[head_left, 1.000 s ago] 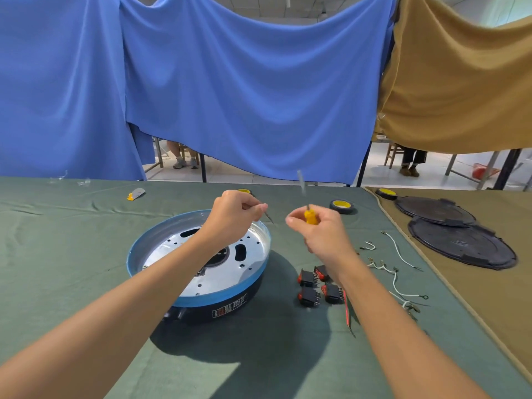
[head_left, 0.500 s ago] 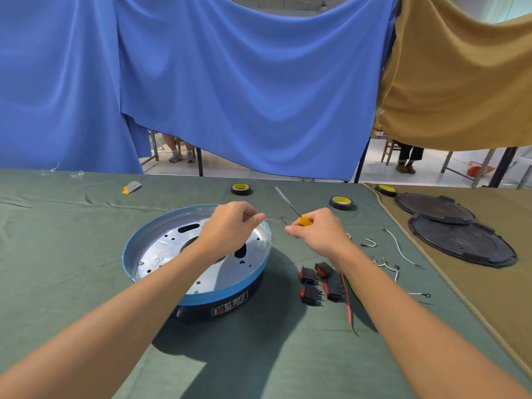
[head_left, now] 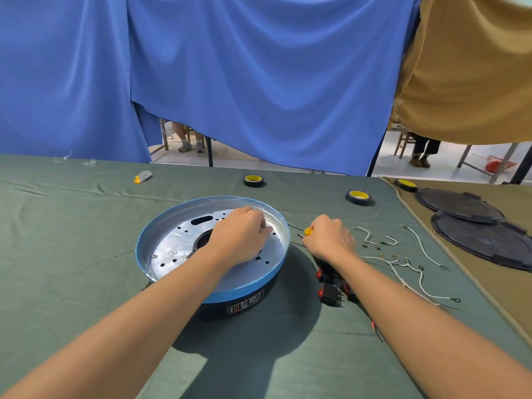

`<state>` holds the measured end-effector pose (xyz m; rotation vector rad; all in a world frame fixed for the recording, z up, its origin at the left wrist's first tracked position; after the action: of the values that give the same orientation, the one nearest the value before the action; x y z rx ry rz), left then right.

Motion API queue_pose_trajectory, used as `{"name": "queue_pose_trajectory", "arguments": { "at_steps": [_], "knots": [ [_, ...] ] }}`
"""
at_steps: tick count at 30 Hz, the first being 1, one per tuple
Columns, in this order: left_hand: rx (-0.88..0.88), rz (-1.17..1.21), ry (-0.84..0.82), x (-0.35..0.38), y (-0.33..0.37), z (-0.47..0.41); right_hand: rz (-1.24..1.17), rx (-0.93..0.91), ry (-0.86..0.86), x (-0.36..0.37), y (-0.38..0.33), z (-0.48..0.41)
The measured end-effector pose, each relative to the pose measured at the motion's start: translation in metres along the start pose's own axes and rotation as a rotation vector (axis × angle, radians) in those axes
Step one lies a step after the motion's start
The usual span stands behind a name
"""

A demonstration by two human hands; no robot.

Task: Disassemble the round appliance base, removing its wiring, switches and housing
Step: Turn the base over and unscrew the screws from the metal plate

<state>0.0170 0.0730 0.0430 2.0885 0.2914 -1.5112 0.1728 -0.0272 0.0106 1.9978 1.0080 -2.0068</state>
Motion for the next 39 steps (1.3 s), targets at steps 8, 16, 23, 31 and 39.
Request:
{"name": "queue_pose_trajectory", "arguments": {
  "at_steps": [8, 16, 23, 31, 39],
  "knots": [
    [-0.003, -0.022, 0.039, -0.004, 0.0, 0.001, -0.069, -0.014, -0.072, -0.007, 0.005, 0.002],
    [-0.084, -0.128, -0.011, -0.018, -0.008, 0.006, -0.277, -0.112, -0.098, -0.051, -0.001, 0.009],
    [-0.076, -0.024, -0.208, -0.021, -0.017, 0.043, -0.279, -0.372, -0.097, -0.092, -0.016, 0.023],
    [0.12, -0.08, -0.3, -0.033, -0.014, 0.077, -0.493, -0.508, 0.148, -0.107, -0.042, 0.042],
    [0.073, 0.033, -0.474, -0.023, -0.019, 0.074, -0.197, -0.66, 0.135, -0.092, -0.057, 0.04]
  ]
}}
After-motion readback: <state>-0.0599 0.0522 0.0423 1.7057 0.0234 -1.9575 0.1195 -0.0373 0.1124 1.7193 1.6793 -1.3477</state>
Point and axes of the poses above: each hand's wrist, its own z-axis away from the middle knuckle, its own x-axis out of the palm, y = z × x, the point moved 1 cm from there along -z, towards the middle knuckle, and after that the axes turned 2 degrees about -y, right-handed, at the moved point
